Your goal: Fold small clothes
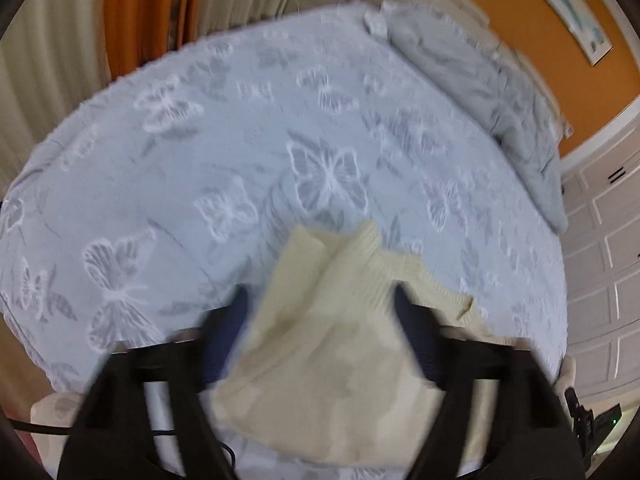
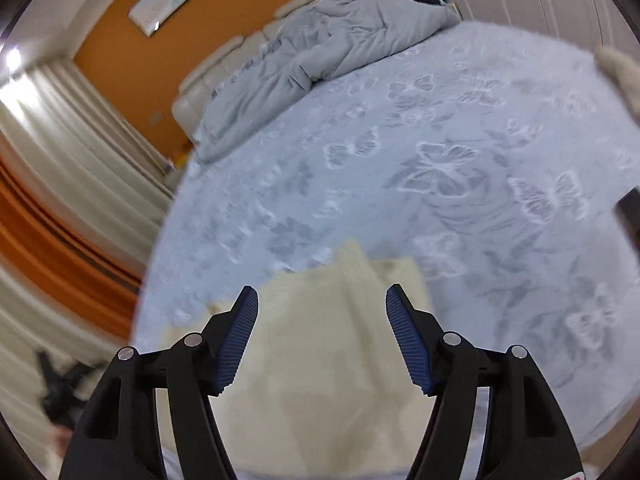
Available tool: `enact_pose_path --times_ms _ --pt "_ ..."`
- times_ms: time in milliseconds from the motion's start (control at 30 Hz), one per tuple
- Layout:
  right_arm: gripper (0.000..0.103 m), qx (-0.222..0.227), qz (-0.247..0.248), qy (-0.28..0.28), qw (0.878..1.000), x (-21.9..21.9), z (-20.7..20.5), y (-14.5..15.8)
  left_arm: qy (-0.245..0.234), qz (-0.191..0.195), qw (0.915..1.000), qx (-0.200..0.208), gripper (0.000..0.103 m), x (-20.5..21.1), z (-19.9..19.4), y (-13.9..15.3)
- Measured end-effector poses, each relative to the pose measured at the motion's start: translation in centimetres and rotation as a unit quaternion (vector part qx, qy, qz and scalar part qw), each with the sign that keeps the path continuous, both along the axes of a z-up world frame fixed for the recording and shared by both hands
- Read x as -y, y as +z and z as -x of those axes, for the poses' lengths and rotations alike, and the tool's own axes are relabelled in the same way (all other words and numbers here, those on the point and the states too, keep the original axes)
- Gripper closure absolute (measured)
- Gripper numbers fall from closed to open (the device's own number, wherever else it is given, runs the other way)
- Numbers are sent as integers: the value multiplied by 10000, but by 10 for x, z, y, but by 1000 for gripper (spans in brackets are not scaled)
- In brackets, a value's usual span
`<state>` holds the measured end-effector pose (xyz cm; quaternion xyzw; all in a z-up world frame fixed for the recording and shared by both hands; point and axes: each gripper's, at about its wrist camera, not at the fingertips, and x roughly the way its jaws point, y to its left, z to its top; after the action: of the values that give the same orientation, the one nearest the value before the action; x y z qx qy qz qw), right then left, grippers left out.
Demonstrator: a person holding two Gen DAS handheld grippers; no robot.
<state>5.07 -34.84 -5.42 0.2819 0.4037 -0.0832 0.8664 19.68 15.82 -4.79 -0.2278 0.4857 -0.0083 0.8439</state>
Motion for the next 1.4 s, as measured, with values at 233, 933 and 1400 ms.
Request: enact_pose_path --times_ms 233,933,1400 --pt "37 -810 396 208 9957 -4 -29 -52 -608 -615 9957 -325 21 19 -9 -35" --pt "96 -610 -444 -10 9971 28 -69 -54 -346 127 9984 -425 95 16 -31 -16" --pt "59 -644 852 517 9929 -26 -58 -31 -747 -1284 9879 -439 63 58 -16 -38"
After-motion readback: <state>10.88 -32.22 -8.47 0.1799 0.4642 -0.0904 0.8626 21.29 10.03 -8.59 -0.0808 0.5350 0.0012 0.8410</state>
